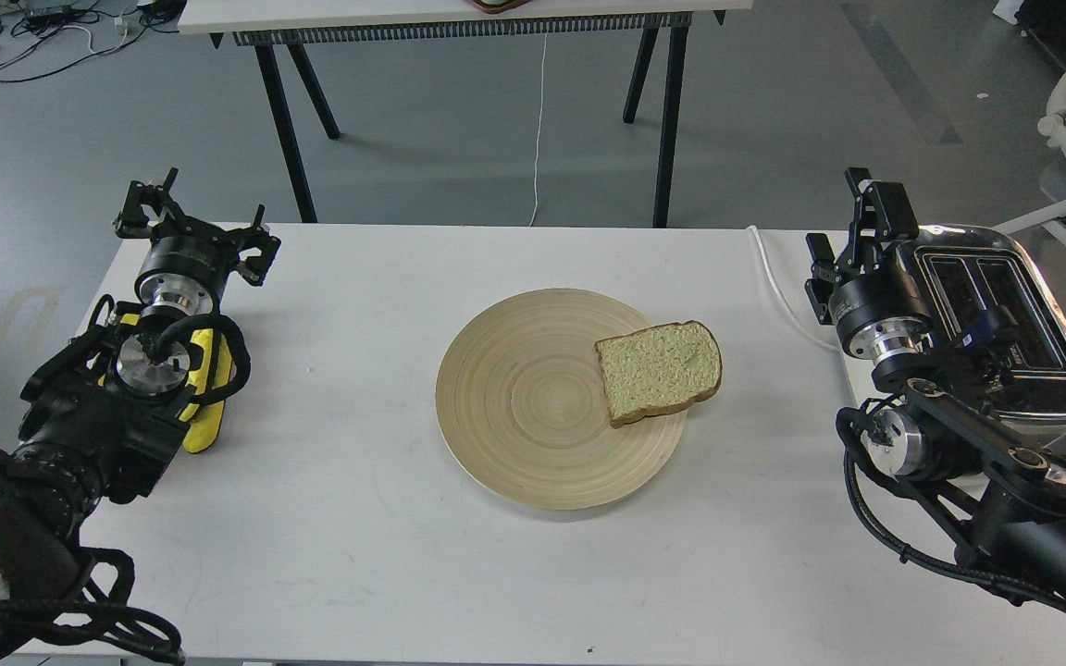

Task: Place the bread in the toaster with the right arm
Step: 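Move the right gripper away from the toaster toward the plate, then lower the right gripper onto the bread slice and close it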

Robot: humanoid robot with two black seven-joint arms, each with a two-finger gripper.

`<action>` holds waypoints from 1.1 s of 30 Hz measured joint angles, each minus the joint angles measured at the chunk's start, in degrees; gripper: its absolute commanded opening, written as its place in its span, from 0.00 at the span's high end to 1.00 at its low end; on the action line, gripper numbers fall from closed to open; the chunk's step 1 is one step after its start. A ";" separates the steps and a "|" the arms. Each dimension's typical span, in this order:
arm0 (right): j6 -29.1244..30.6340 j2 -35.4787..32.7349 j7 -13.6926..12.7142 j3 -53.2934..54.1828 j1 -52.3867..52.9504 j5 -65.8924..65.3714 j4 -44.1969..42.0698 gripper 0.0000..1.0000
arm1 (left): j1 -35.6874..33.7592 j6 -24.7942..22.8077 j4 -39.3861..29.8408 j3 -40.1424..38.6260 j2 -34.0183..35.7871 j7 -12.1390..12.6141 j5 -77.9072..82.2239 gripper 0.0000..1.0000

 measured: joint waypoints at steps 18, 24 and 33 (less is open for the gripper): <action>-7.70 0.53 0.00 -9.61 -0.29 -2.71 -0.26 0.03 | 0.00 0.00 0.00 -0.01 0.02 -0.01 0.01 0.00; -7.76 0.57 0.00 -14.53 -0.88 -2.73 -0.84 0.03 | 0.00 0.00 0.00 0.00 0.00 -0.01 0.01 0.00; -7.77 3.33 0.00 -20.21 -1.85 -2.73 -5.90 0.03 | 0.00 0.00 0.00 0.00 0.00 -0.01 0.01 0.00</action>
